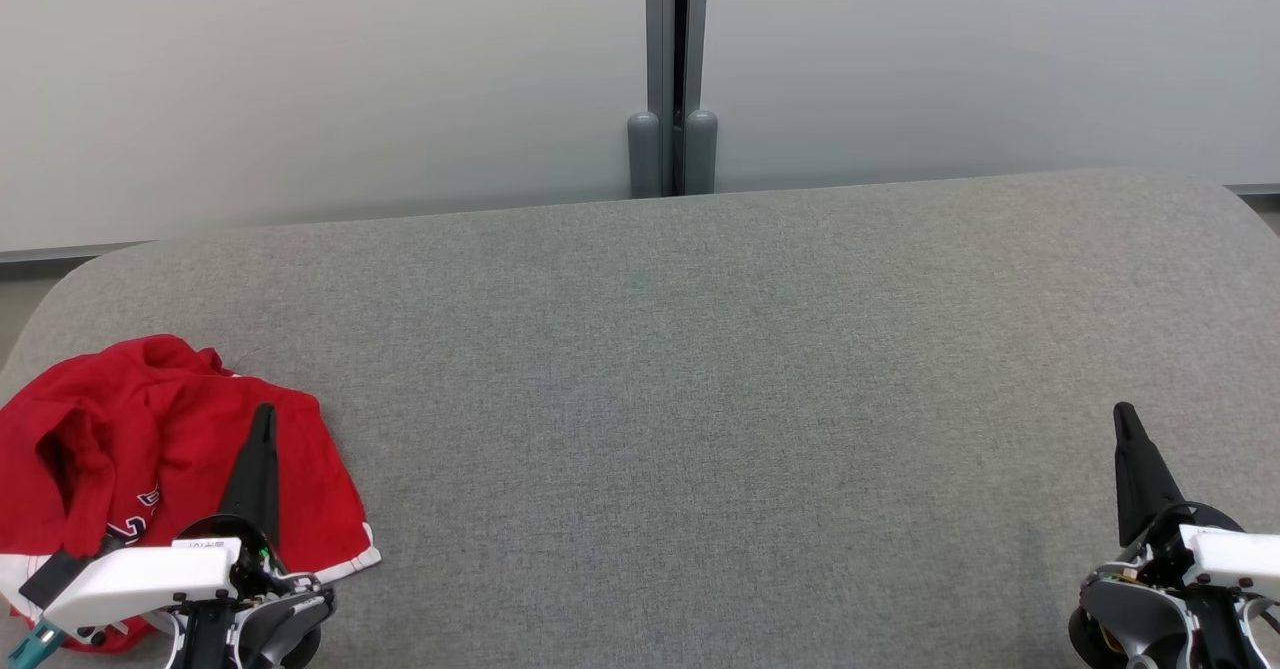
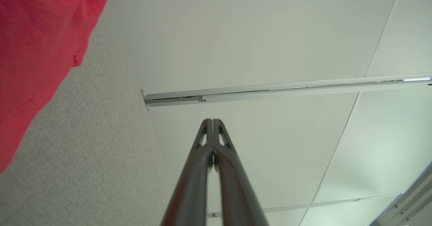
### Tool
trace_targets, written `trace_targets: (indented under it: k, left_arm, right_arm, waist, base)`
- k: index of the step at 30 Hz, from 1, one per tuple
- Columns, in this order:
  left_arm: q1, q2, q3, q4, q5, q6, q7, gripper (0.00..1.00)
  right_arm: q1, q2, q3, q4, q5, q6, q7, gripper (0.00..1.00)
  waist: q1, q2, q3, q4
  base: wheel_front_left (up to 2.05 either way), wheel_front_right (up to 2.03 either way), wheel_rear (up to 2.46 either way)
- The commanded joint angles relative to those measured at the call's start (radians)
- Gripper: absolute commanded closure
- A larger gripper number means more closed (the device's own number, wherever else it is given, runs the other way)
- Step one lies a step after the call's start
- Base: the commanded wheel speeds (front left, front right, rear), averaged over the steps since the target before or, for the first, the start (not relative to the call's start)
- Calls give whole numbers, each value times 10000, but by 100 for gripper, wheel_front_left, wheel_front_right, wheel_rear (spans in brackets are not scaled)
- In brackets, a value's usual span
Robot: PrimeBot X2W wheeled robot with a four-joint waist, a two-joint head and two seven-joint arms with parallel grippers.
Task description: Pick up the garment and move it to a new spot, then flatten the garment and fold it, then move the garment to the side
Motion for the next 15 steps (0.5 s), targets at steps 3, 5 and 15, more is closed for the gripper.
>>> trace_targets:
  k: [3,5,15]
  left_arm:
    - [-122,38,20,-21,-4,-56,25,100]
    - [-122,38,20,-21,-4,-56,25,100]
    - [388,-110,-113,160,64,2,-235,0]
  right_arm:
    - [-90,-10,5,-34,-28,4,20,100]
    - [-90,-10,5,-34,-28,4,20,100]
    - [302,88,163,171,-141,-1,-228,0]
  waist:
    - [0,0,0,0]
    - [0,0,0,0]
    - [1,0,9,-2]
  base:
    - [0,0,0]
    - [0,0,0]
    - [0,0,0]
